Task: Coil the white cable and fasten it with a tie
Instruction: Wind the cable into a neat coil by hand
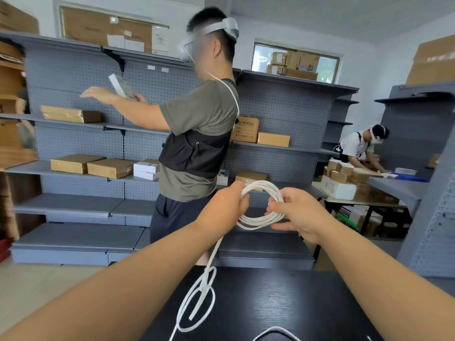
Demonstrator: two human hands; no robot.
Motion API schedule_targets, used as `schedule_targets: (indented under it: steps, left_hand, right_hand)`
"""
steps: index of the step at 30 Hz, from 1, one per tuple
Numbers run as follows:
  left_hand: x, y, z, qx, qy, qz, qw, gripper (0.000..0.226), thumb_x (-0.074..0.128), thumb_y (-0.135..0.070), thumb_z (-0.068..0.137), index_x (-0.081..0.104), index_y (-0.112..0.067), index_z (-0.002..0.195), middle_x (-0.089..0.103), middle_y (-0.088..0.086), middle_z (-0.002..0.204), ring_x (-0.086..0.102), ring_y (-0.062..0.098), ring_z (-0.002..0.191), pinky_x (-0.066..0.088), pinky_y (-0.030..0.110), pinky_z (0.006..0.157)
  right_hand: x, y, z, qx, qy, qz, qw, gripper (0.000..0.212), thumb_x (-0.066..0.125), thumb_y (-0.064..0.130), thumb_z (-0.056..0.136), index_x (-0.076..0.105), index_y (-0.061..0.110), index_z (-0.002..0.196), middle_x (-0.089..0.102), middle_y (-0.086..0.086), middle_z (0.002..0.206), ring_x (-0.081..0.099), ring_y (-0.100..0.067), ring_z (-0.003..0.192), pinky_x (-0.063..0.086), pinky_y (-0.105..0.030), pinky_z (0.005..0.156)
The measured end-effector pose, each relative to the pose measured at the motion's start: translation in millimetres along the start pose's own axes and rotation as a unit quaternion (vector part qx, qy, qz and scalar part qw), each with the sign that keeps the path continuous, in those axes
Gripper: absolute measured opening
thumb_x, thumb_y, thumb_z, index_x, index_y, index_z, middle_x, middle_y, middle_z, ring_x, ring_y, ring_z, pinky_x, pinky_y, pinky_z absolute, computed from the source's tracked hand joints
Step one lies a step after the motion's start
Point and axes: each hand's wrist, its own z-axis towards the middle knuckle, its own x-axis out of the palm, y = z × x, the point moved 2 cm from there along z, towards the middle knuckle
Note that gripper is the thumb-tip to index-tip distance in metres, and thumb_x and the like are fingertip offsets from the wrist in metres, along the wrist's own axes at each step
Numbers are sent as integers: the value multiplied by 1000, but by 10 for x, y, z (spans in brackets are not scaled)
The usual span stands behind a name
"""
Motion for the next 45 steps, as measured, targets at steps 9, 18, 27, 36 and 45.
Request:
schedule_targets:
  steps: [9,18,27,36,45]
  left_hand:
    - [64,-103,73,70,107,214,969,16,36,-13,97,46,-5,106,62,16,94,52,31,73,34,39,61]
    - [22,-33,-61,11,32,-20,999,10,52,-29,92,53,-19,93,63,0,81,58,21,77,43,34,68]
    - [73,-16,-103,-87,-5,-240,967,13,58,-25,91,55,-14,97,58,1,83,56,17,78,50,33,73]
    - [33,-52,-50,-9,16,-50,999,10,41,-19,98,45,-10,101,50,3,74,47,23,67,33,29,58]
    - [-46,-182,-6,84,148,174,970,6,37,-6,93,35,-11,95,47,10,79,50,28,72,35,38,60]
  right_hand:
    - [11,177,-65,-121,-1,-417,901,13,58,23,90,54,24,103,63,0,99,59,-19,88,48,-35,79]
    - [3,114,1,-159,-81,-404,897,13,55,23,93,65,21,101,65,-2,94,58,-21,87,47,-31,78]
    - [-22,-54,33,-28,-87,34,995,18,54,9,94,61,22,83,62,-7,92,65,-32,95,57,-34,68]
    - [13,-36,-24,-20,-48,-29,998,18,54,4,92,57,20,84,63,-13,96,66,-31,95,57,-34,67]
    - [22,175,-23,-132,17,-428,894,21,56,22,91,59,18,111,55,3,91,50,-13,74,35,-24,57]
